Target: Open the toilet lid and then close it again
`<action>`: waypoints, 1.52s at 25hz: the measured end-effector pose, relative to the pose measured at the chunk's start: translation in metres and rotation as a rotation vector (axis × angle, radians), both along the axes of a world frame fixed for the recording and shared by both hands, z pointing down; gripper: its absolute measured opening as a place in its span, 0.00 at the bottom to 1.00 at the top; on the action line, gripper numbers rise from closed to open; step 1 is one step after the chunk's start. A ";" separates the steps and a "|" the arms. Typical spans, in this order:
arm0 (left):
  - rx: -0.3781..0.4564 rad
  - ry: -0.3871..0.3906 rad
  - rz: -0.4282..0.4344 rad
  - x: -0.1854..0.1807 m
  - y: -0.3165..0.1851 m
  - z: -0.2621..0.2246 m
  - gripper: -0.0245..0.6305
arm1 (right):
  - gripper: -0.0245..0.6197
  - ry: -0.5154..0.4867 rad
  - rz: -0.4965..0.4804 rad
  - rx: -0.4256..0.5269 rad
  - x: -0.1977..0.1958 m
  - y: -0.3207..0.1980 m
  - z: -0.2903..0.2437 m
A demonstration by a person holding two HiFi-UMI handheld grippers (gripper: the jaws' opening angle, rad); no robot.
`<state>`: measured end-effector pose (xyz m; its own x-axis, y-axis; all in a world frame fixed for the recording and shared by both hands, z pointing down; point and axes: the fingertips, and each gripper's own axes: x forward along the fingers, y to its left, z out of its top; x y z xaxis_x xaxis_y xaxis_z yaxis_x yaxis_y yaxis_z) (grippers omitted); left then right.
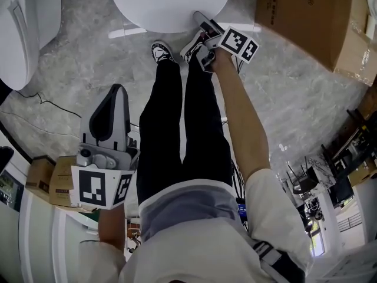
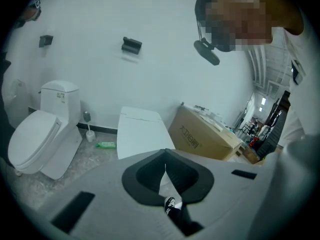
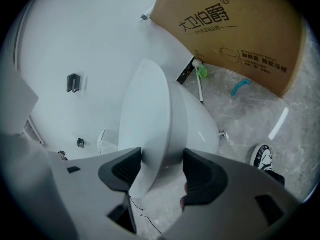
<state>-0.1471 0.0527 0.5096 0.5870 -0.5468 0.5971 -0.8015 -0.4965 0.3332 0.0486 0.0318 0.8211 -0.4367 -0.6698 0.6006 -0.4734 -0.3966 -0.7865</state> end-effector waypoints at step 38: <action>0.087 0.034 0.038 0.020 -0.007 -0.048 0.05 | 0.40 -0.059 0.022 0.048 0.005 0.001 -0.071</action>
